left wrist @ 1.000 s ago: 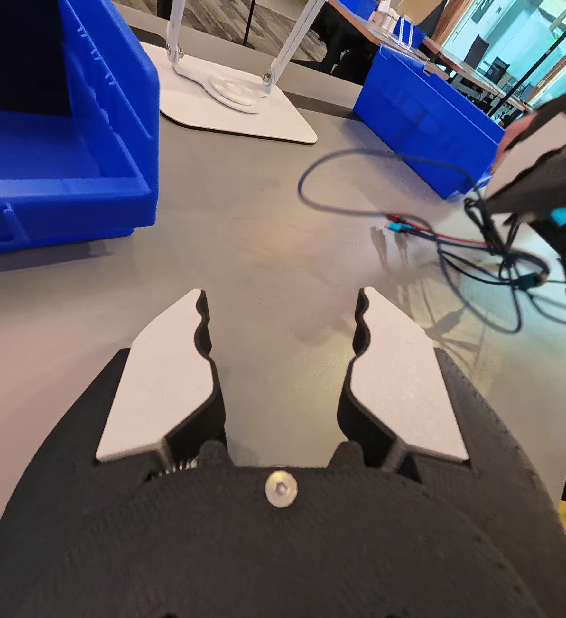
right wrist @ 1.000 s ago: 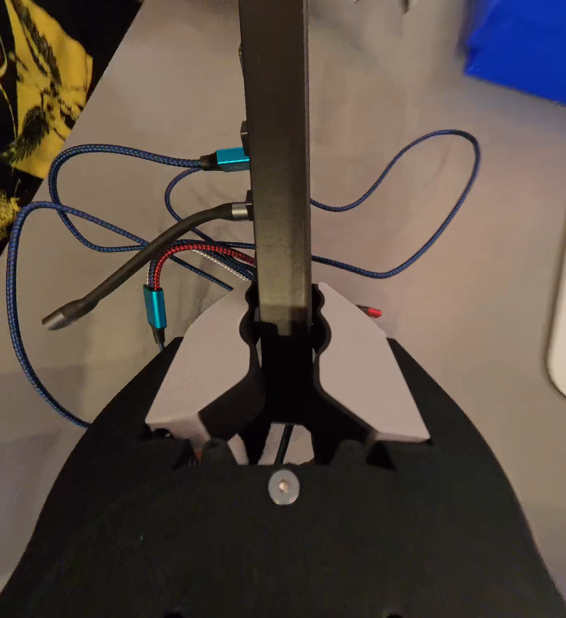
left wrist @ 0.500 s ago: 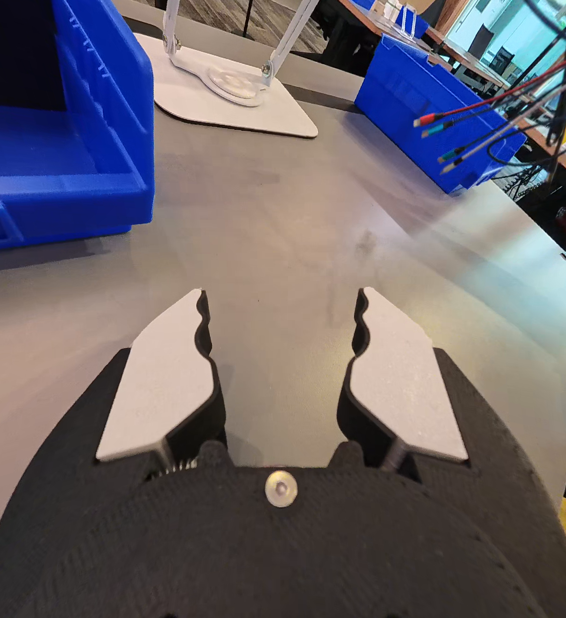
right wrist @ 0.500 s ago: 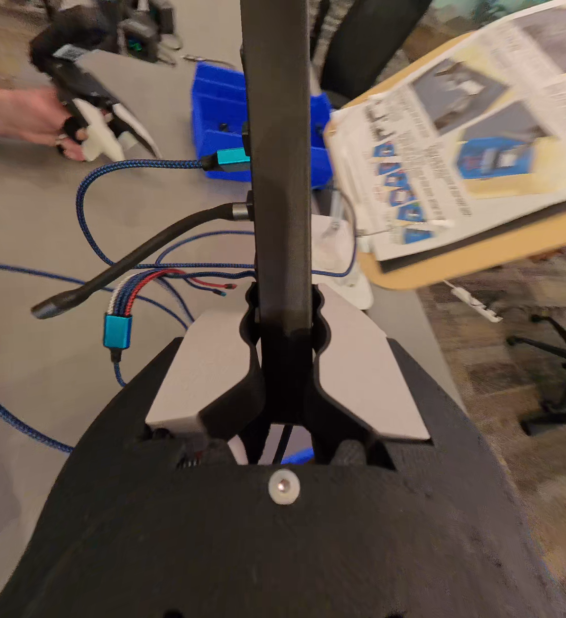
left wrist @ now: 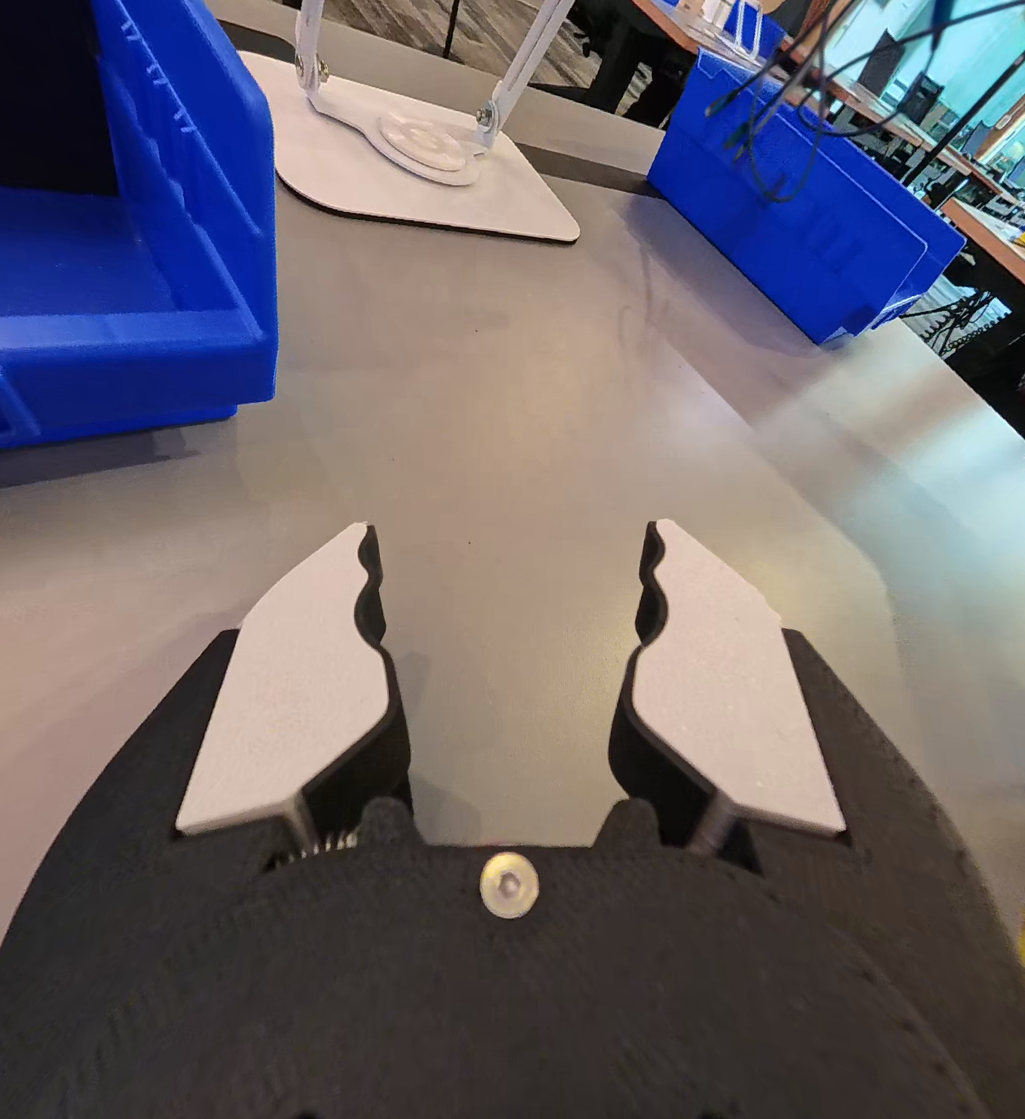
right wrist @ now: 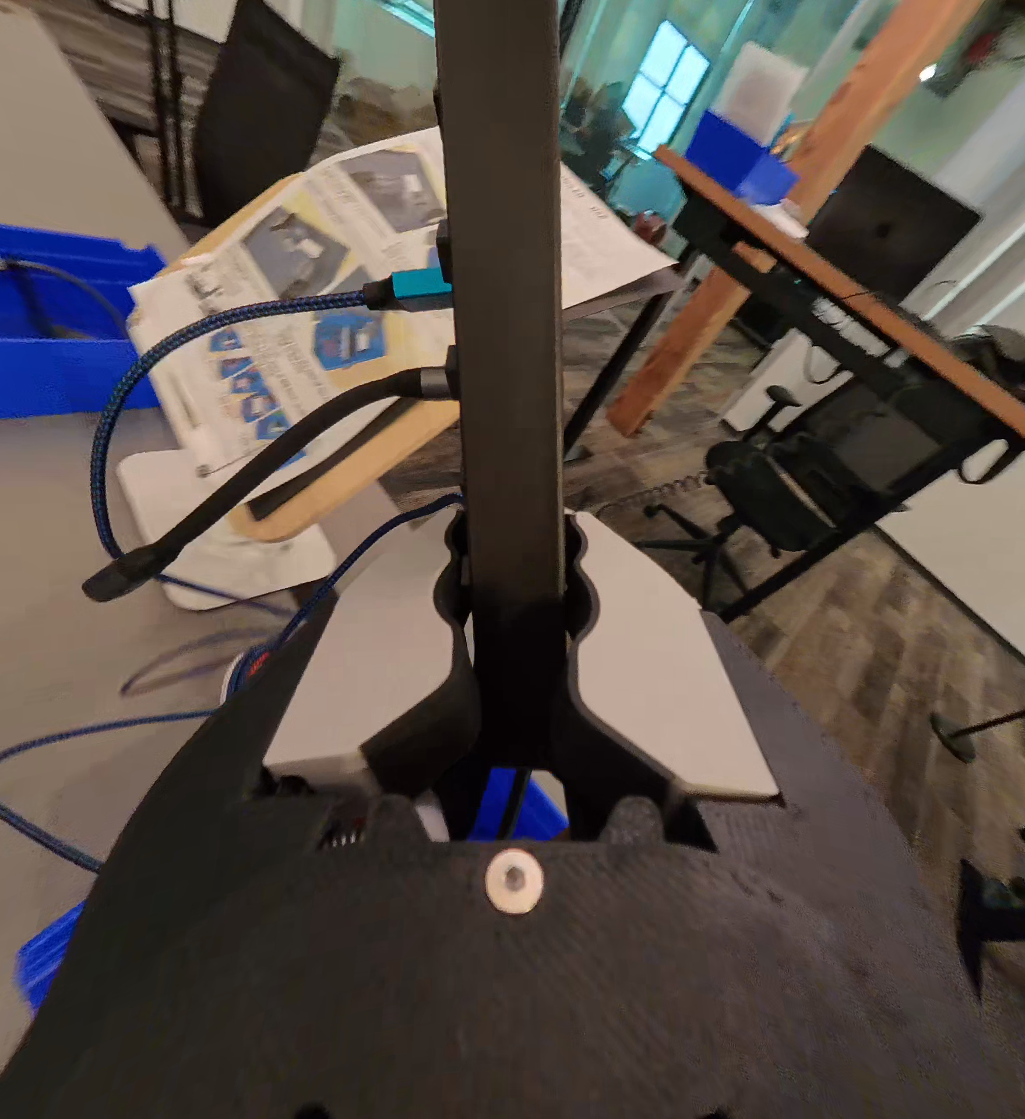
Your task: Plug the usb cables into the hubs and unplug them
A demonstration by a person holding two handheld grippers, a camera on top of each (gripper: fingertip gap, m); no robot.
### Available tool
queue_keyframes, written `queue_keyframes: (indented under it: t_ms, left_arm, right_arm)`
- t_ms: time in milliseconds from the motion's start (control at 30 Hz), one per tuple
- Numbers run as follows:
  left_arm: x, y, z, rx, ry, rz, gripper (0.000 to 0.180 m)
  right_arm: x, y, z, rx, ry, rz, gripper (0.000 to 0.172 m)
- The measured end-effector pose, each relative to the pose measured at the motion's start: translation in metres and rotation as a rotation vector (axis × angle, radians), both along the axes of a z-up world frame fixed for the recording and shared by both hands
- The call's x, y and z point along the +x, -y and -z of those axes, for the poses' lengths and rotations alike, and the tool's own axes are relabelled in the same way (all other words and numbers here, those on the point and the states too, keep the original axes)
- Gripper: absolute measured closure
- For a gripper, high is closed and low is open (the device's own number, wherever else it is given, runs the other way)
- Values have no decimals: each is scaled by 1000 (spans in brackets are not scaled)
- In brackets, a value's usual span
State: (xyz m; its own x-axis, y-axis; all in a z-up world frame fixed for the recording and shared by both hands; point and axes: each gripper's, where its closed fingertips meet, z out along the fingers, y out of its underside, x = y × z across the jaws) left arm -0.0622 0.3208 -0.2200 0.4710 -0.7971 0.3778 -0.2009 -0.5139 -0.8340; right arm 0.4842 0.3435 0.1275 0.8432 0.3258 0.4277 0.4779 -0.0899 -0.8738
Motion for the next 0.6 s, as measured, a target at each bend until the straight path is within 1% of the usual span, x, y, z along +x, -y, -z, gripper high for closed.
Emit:
queue_keyframes:
  t_ms: [133,267,433,500,600]
  left_arm:
    - [0,0,0,5,-2,-1,100]
    - [0,0,-1,10,8,-1,102]
    - [1,1,0,6,-4,8,102]
    - [0,0,0,6,-4,0,102]
    - [1,1,1,6,-11,5,103]
  right_arm:
    - [39,-18,-15,78,-8,98,143]
    - [66,-12,-49,158,-43,129,143]
    - [107,-12,-72,142,-14,253,143]
    - [119,-14,-79,129,-31,287,143]
    - [139,-16,-103,124,-26,372,143]
